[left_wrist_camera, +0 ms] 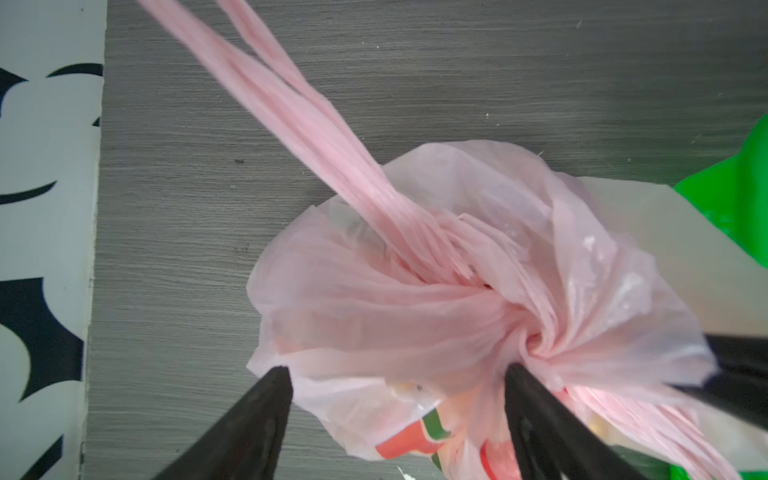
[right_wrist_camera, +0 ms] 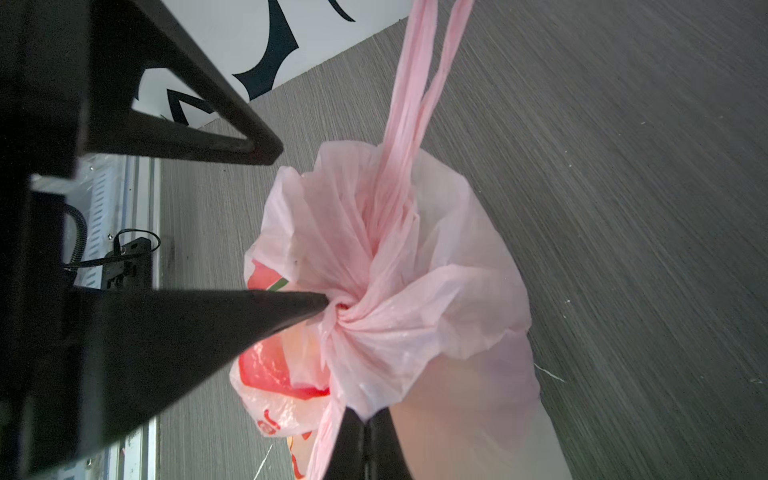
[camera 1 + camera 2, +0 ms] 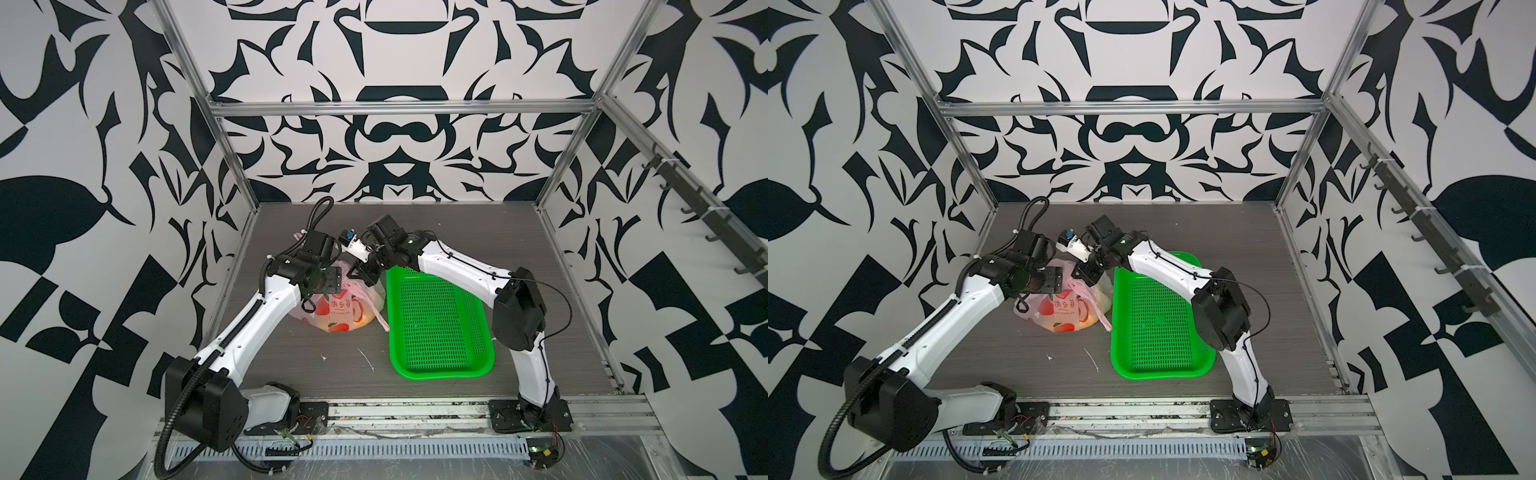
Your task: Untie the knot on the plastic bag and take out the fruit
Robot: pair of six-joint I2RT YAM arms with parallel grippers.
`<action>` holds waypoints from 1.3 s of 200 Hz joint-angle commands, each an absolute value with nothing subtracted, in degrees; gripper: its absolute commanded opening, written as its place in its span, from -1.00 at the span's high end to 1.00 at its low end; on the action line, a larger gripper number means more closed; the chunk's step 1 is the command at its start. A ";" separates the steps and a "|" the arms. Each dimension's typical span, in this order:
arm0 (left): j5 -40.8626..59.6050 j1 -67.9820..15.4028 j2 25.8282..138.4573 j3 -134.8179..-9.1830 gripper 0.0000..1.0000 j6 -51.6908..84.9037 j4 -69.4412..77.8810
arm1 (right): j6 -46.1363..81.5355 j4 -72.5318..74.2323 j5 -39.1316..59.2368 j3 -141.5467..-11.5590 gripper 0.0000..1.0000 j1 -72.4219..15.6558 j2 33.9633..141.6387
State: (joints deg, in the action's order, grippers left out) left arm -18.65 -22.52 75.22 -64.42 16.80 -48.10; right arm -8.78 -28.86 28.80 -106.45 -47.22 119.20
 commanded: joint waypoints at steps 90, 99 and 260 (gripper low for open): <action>-24.39 -22.32 80.08 -68.19 -0.19 12.47 -49.23 | -8.79 -26.59 31.29 -106.79 1.00 -47.33 116.87; -24.39 -22.15 80.60 -68.66 -0.20 11.85 -49.46 | -8.71 -26.63 31.29 -106.87 1.00 -47.44 116.89; -20.47 -20.04 83.85 -64.56 0.26 13.43 -40.88 | -9.32 -26.41 31.82 -106.62 1.00 -47.39 116.72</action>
